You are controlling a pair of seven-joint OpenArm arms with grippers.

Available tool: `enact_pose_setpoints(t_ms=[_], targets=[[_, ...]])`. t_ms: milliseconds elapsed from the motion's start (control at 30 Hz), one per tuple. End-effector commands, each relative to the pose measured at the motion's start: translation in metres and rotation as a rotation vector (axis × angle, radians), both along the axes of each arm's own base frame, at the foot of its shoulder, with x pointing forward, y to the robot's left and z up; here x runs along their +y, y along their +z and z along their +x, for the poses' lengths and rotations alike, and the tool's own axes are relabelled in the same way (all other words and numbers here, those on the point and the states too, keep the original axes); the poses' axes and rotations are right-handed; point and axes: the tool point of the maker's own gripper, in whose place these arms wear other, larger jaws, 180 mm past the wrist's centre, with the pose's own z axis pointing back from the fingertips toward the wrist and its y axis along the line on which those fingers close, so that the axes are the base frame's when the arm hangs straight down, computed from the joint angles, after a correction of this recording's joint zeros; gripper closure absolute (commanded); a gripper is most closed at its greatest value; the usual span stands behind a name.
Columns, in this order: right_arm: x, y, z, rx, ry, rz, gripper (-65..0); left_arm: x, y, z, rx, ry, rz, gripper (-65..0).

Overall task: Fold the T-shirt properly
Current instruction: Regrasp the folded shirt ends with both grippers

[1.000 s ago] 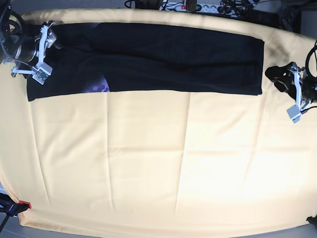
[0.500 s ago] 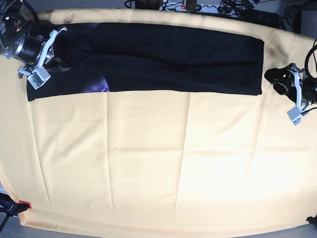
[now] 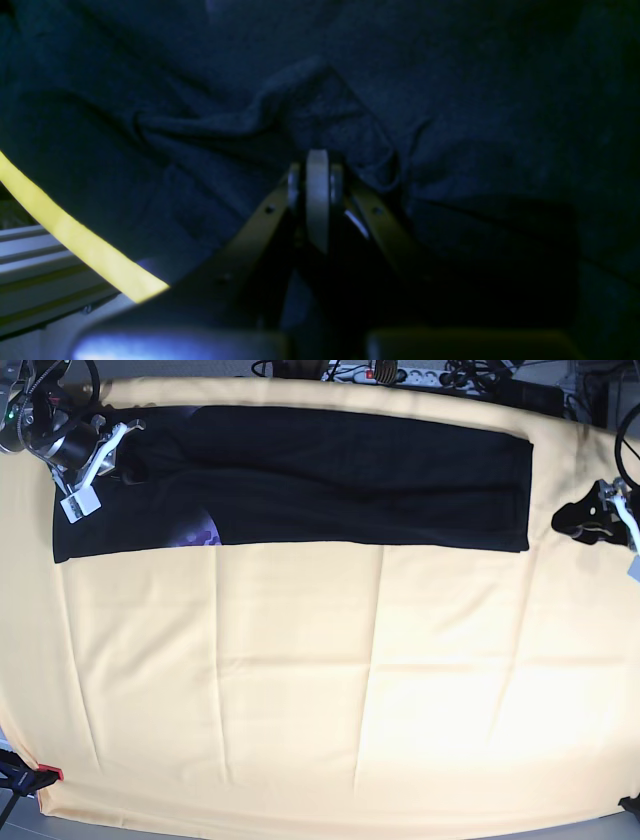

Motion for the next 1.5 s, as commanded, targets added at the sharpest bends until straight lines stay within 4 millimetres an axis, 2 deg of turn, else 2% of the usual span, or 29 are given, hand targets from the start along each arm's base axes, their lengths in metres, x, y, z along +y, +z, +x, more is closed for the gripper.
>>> enact_pose_setpoints(t_ms=[0,200,333,533,833,933,1133,1200,1233,1300,1333,1467], targets=[[-0.006,0.005,0.003,-0.015,0.006,-0.023,0.0,0.004,0.005,-0.001,-0.012,0.013,0.006,-40.5],[-0.006,0.005,0.003,-0.015,0.007,-0.023,0.0,-0.011,-0.029,-0.031,0.074,0.063,-0.061,-40.5],[-0.006,0.005,0.003,-0.015,0.007,-0.023,0.0,-0.016,-0.039,-0.034,0.075,0.087,-0.066,-40.5],[-0.005,0.005,0.003,-0.016,0.007,-0.022,0.0,-0.028,-0.042,-0.033,0.067,0.092,-0.119,-40.5],[-0.005,0.005,0.003,-0.015,0.007,-0.022,0.0,-0.068,-0.058,-0.045,0.139,-0.018,-0.188,-40.5],[-0.006,0.005,0.003,-0.015,0.007,-0.022,0.0,-0.074,-0.056,-0.04,0.113,-0.033,-0.2,-40.5],[-0.006,0.005,0.003,-0.015,0.007,-0.023,0.0,-0.083,-0.049,-0.015,0.024,-0.02,-0.22,-40.1],[-0.006,0.005,0.003,-0.015,0.007,-0.023,0.0,-0.083,-0.053,-0.008,0.0,-0.001,-0.195,-34.1],[-0.006,0.005,0.003,-0.014,0.007,-0.023,0.0,-0.083,-0.055,-0.004,-0.005,0.014,-0.185,-27.1],[-0.006,0.004,0.002,-0.012,0.008,-0.024,0.0,-0.083,-0.063,0.0,0.015,0.046,-0.16,-6.2],[-0.006,0.004,0.002,-0.012,0.008,-0.024,0.0,-0.083,-0.067,0.0,0.028,0.055,-0.149,0.0],[-0.006,0.004,0.002,-0.013,0.008,-0.024,0.0,-0.081,-0.068,0.0,0.037,0.061,-0.143,0.0]])
